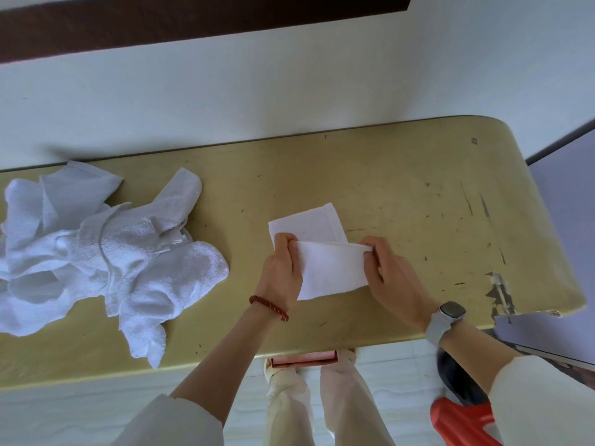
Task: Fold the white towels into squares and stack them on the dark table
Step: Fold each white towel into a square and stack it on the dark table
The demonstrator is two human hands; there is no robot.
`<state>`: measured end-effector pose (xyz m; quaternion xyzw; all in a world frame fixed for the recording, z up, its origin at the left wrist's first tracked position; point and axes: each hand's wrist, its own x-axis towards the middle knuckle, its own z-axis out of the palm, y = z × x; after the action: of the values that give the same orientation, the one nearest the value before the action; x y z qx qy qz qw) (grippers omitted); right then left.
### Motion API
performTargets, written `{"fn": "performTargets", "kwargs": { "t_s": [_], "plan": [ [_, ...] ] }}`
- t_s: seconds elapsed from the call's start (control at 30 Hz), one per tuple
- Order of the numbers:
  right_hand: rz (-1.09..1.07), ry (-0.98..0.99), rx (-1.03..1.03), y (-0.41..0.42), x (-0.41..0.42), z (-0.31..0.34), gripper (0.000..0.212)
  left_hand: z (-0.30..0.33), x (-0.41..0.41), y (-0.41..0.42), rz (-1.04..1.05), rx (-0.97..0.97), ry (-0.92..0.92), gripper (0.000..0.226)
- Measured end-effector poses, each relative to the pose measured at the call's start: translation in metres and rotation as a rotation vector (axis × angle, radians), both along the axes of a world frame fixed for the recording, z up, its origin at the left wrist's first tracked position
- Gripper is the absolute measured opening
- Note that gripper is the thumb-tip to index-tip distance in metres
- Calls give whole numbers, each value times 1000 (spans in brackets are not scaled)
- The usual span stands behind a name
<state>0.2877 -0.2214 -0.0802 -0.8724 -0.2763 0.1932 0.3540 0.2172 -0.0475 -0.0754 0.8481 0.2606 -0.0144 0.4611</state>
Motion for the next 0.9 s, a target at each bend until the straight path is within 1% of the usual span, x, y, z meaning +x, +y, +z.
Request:
{"fn": "performTargets", "kwargs": {
  "t_s": [0.1, 0.17, 0.33, 0.47, 0.63, 0.77, 0.9],
  "plan": [
    [-133, 33, 64, 23, 15, 6, 16, 1, 14, 3, 125, -33, 18, 12],
    [-191, 48, 63, 38, 25, 5, 18, -1, 19, 6, 202, -27, 48, 14],
    [-189, 21, -41, 66, 47, -7, 21, -10, 28, 17, 320, 104, 81, 23],
    [-196, -2, -130, 75, 55, -18, 21, -19, 33, 23, 365, 132, 99, 22],
    [-210, -37, -189, 80, 57, -23, 21, -24, 37, 24, 399, 169, 138, 20],
    [-192, -84, -224, 82, 59, -24, 21, -26, 37, 28, 382, 275, 169, 21],
    [-178, -113, -245, 86, 61, -26, 19, -28, 39, 31, 351, 375, 242, 24]
  ]
}}
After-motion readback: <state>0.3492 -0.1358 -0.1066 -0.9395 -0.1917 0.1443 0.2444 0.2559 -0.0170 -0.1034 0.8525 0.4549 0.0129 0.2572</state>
